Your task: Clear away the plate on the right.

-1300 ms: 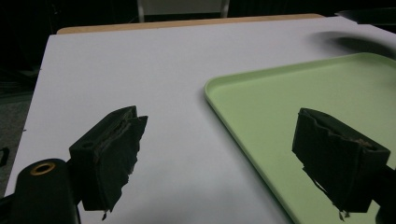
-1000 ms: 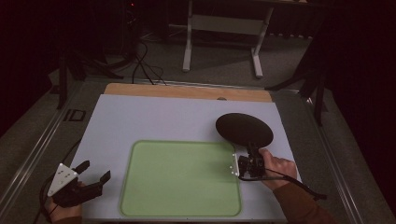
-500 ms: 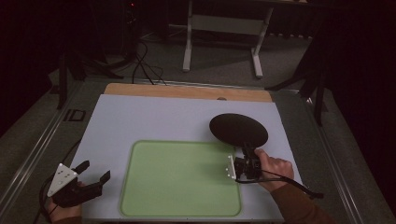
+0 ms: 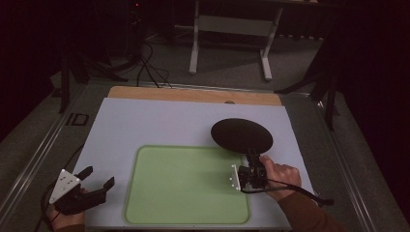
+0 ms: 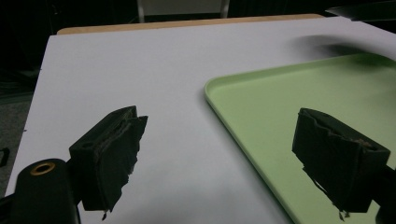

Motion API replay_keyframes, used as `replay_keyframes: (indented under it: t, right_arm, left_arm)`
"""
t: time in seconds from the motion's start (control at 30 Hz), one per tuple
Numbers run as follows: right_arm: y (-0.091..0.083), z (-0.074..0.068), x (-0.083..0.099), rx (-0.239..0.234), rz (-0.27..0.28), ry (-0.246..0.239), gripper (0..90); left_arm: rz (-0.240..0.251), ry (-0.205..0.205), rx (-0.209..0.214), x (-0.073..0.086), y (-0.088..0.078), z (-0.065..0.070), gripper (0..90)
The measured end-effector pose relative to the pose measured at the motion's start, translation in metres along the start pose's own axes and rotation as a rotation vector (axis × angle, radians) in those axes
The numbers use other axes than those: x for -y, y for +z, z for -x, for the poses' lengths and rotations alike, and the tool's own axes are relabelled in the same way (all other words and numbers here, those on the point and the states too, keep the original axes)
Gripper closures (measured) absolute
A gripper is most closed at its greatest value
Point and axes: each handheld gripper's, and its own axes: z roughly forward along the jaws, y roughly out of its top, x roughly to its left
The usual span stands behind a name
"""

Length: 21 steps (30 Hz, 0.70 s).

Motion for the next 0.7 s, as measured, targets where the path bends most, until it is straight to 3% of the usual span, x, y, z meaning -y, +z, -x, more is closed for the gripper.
replay_keyframes:
  t: [0.7]
  right_arm:
    - [-0.018,-0.007,-0.024,0.015,0.092,-0.04,77.6]
  left_arm:
    - [0.0,0.0,-0.001,0.0,0.0,0.0,15.2]
